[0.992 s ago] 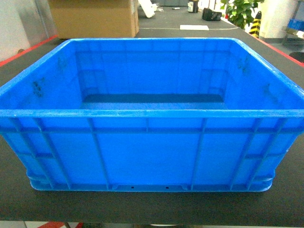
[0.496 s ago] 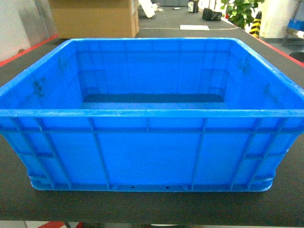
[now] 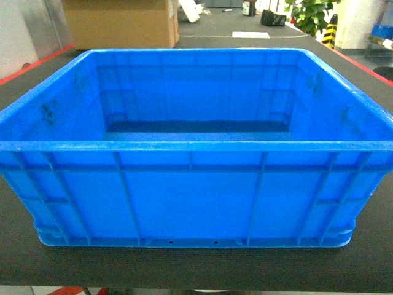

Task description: Place box next to blue box on left shelf

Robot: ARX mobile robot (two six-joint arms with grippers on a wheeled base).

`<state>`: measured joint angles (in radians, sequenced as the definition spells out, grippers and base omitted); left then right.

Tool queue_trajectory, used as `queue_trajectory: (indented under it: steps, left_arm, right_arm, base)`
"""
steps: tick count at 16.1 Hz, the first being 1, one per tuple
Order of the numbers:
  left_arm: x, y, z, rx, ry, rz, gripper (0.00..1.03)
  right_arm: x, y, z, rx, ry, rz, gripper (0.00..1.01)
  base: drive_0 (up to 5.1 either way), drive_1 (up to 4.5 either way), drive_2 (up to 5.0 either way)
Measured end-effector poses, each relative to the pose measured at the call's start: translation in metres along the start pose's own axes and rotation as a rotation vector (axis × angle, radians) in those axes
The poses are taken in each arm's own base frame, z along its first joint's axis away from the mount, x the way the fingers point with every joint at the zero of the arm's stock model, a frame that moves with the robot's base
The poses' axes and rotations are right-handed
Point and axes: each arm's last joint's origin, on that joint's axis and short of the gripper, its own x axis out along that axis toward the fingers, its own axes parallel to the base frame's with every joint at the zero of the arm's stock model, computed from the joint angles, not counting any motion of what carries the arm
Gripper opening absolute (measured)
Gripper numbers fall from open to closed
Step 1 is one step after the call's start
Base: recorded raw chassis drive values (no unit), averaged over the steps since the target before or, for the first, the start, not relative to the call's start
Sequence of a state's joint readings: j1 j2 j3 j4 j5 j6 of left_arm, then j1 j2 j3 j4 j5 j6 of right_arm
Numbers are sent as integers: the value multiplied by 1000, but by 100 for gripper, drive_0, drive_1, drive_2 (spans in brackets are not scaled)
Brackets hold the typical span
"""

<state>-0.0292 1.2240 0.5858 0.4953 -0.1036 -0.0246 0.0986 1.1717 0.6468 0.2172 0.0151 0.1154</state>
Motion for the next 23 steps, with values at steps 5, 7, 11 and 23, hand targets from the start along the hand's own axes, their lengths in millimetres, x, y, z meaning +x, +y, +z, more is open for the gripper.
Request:
queue_trajectory:
  steps: [5,7,11,23]
  left_arm:
    - [89,-15,-36,-52,425,-75,98]
    - [89,-15,-36,-52,427,-76,98]
    - [90,-15,-37,-52,431,-79,98]
    - [62,-30,-2,1,289,-42,17]
  right_arm:
    - [113,18,-15,68,404,45,98]
    - [113,18,-15,70,404,44,98]
    - [113,18,-15,69,406,37,98]
    - [80,37,12,8,223,24,8]
  base:
    - [0,0,0]
    - [0,0,0]
    - [0,0,0]
    - [0,0,0]
